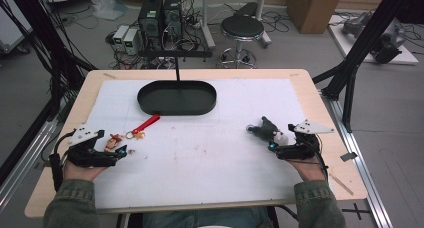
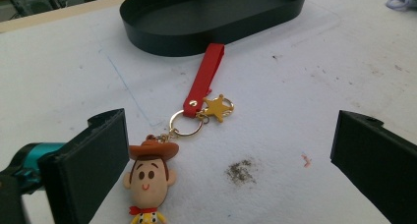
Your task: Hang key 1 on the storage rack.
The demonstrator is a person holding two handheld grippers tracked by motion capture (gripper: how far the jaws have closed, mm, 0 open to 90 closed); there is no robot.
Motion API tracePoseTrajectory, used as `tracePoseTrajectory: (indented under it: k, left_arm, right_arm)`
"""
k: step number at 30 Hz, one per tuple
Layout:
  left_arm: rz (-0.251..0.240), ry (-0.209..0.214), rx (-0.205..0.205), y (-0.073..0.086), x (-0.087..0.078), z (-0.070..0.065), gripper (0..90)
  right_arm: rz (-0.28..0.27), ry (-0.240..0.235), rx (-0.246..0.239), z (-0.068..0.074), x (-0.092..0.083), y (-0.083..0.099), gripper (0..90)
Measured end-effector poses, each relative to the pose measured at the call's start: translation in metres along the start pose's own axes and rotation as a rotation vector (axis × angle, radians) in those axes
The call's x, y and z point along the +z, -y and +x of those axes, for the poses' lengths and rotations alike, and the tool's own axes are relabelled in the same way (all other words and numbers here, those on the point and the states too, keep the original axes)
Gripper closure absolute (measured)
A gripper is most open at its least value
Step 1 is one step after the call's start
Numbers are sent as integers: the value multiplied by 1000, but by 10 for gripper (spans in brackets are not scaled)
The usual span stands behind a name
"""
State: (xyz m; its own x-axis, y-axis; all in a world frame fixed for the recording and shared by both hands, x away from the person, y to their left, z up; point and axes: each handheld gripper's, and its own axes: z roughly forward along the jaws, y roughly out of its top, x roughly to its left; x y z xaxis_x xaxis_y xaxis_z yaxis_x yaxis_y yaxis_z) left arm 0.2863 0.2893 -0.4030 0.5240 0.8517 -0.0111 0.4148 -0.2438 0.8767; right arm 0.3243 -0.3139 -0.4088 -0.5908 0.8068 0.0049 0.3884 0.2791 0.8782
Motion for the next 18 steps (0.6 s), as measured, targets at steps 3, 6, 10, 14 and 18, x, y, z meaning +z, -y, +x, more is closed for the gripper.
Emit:
tracePoseTrajectory:
  k: [3,6,10,14,18]
  left_arm:
    - [-2,6,-2,-4,1,1,18]
    - [9,10,5,-6,4,2,23]
    - [39,23,32,-11,11,0,23]
    - [68,33,64,-26,22,-2,22]
    - [80,57,84,-37,31,-1,25]
  right_arm:
    - [1,3,-4,0,0,0,5]
    - [0,4,-6,0,0,0,5]
    - [6,1,-9,0,1,0,5]
    - [8,-4,-9,1,2,0,5]
    - [14,-7,-14,1,2,0,5]
